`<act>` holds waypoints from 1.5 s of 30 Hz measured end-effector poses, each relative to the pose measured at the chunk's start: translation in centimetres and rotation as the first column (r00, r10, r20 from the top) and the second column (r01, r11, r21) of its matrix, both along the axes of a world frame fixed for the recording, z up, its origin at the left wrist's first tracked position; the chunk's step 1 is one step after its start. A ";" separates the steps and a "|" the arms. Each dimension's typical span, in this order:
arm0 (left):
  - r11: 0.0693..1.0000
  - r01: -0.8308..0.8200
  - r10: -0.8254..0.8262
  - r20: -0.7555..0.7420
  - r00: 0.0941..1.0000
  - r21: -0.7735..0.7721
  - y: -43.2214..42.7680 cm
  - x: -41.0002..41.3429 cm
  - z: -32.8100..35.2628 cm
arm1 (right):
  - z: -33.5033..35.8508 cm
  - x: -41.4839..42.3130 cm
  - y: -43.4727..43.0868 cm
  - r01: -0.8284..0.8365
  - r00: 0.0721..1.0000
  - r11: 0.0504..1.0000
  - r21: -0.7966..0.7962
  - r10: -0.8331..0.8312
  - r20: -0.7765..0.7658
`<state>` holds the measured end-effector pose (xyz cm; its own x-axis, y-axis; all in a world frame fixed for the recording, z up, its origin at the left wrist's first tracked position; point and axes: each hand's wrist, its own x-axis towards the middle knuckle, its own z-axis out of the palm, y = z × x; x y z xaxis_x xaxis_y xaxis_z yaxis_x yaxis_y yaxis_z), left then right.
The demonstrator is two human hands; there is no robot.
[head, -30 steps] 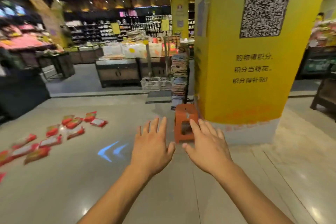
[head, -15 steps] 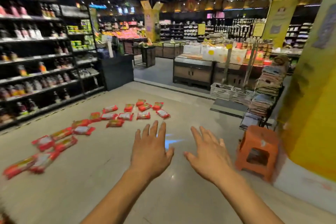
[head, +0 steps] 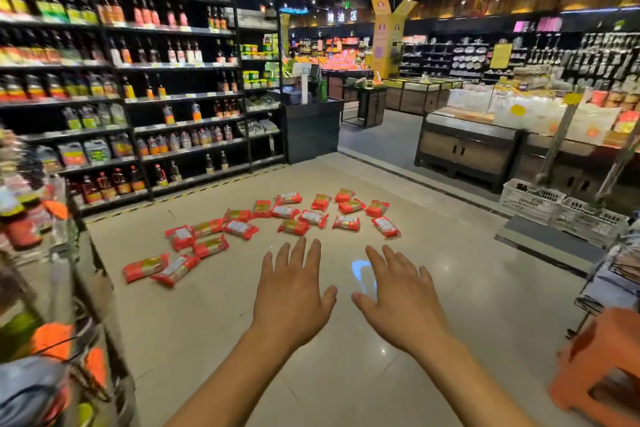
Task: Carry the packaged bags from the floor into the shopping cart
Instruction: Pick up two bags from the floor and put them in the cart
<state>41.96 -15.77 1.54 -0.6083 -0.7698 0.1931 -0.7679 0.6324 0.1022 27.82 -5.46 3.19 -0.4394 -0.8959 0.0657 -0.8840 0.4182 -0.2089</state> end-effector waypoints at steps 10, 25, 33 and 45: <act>0.962 -0.274 0.274 0.028 0.961 0.002 -7.3 2.7 -0.8 | -1.5 0.1 -12.3 -0.304 0.951 0.952 0.021 0.302 0.060; 0.874 -0.481 0.485 0.070 0.872 -0.063 -19.8 -6.9 0.2 | -0.5 -10.7 -29.1 -0.546 0.836 0.838 0.015 0.543 0.072; 0.843 -0.536 0.537 0.054 0.842 -0.038 -27.5 -7.5 -1.0 | -1.1 -12.2 -38.1 -0.603 0.797 0.797 0.019 0.602 0.051; 0.819 -0.571 0.570 0.029 0.821 0.054 -47.5 -3.7 -2.9 | -1.4 -8.2 -58.0 -0.597 0.801 0.798 0.087 0.599 0.009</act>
<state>38.25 -63.29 -1.39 -0.0589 -0.9893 0.1336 -0.9908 0.0742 0.1133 19.57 -63.48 1.81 0.1858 -0.9824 -0.0166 -0.9672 -0.1799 -0.1796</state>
